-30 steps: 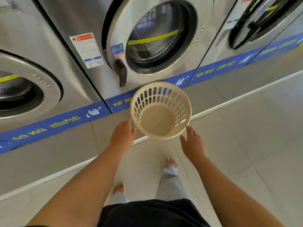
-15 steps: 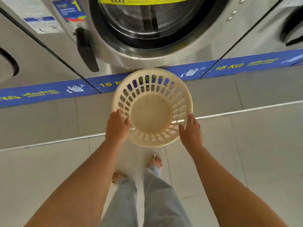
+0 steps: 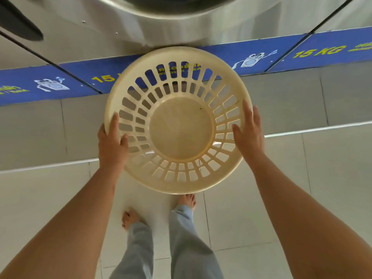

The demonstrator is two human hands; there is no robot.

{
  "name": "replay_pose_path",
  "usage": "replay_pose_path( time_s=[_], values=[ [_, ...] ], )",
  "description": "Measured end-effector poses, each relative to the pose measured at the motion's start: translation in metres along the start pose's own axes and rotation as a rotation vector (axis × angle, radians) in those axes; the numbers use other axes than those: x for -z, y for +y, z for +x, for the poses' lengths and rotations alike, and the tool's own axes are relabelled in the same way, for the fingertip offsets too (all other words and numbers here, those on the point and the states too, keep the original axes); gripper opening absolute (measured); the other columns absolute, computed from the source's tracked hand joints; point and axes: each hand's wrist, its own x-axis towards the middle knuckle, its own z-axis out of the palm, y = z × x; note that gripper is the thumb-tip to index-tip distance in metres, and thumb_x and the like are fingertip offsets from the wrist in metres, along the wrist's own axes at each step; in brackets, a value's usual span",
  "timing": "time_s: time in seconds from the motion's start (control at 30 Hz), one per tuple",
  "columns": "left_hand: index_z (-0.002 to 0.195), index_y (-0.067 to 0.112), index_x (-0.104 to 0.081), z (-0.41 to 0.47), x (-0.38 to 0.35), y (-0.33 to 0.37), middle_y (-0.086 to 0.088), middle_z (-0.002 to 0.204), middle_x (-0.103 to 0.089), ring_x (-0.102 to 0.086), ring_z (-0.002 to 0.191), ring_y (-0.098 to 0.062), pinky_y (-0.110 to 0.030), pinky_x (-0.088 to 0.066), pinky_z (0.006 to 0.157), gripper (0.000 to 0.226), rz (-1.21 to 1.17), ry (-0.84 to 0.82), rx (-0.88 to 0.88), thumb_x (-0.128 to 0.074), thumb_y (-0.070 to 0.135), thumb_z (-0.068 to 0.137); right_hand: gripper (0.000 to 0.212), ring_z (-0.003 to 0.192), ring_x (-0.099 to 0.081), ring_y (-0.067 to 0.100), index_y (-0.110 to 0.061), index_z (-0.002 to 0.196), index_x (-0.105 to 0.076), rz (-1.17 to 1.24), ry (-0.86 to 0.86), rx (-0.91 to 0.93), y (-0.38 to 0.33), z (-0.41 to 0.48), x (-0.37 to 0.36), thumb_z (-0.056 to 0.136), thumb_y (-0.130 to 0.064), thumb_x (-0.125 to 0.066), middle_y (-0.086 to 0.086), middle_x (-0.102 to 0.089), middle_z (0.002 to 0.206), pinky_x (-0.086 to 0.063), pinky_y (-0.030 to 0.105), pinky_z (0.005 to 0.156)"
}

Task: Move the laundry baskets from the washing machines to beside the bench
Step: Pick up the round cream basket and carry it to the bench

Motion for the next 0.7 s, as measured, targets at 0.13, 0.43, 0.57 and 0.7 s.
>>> replay_pose_path(
  time_s=[0.13, 0.43, 0.57, 0.7],
  values=[
    [0.148, 0.042, -0.027, 0.003, -0.005, 0.001, -0.017, 0.14, -0.036, -0.046, 0.123, -0.035, -0.042, -0.039, 0.1, 0.068, -0.079, 0.054, 0.035, -0.047, 0.005, 0.094, 0.075, 0.114, -0.053, 0.026, -0.04, 0.151, -0.019, 0.065, 0.089, 0.058, 0.007, 0.012, -0.012, 0.093, -0.001, -0.047, 0.007, -0.033, 0.15, -0.041, 0.022, 0.065],
    [0.145, 0.047, -0.03, -0.01, 0.01, -0.007, -0.014, 0.13, -0.044, -0.051, 0.116, -0.033, -0.041, -0.042, 0.096, 0.07, -0.125, 0.08, 0.095, -0.046, 0.004, 0.093, 0.072, 0.1, -0.053, 0.018, -0.038, 0.151, -0.02, 0.047, 0.061, 0.023, -0.005, -0.006, -0.005, 0.096, -0.002, -0.047, 0.008, -0.044, 0.141, -0.044, 0.027, 0.072],
    [0.145, 0.048, -0.03, -0.034, 0.031, -0.028, -0.012, 0.132, -0.044, -0.052, 0.115, -0.033, -0.043, -0.043, 0.096, 0.069, -0.139, 0.09, 0.101, -0.046, 0.004, 0.094, 0.072, 0.101, -0.057, 0.025, -0.042, 0.15, -0.021, 0.052, 0.043, 0.031, -0.022, -0.038, -0.002, 0.095, -0.002, -0.046, 0.006, -0.045, 0.141, -0.052, 0.036, 0.075],
    [0.144, 0.049, -0.03, -0.057, 0.06, -0.063, -0.009, 0.134, -0.044, -0.053, 0.114, -0.032, -0.042, -0.045, 0.093, 0.066, -0.165, 0.098, 0.109, -0.045, 0.006, 0.096, 0.071, 0.098, -0.059, 0.028, -0.042, 0.149, -0.022, 0.035, 0.034, 0.045, -0.047, -0.078, -0.006, 0.094, -0.003, -0.047, 0.008, -0.047, 0.139, -0.053, 0.042, 0.078]
  ],
)
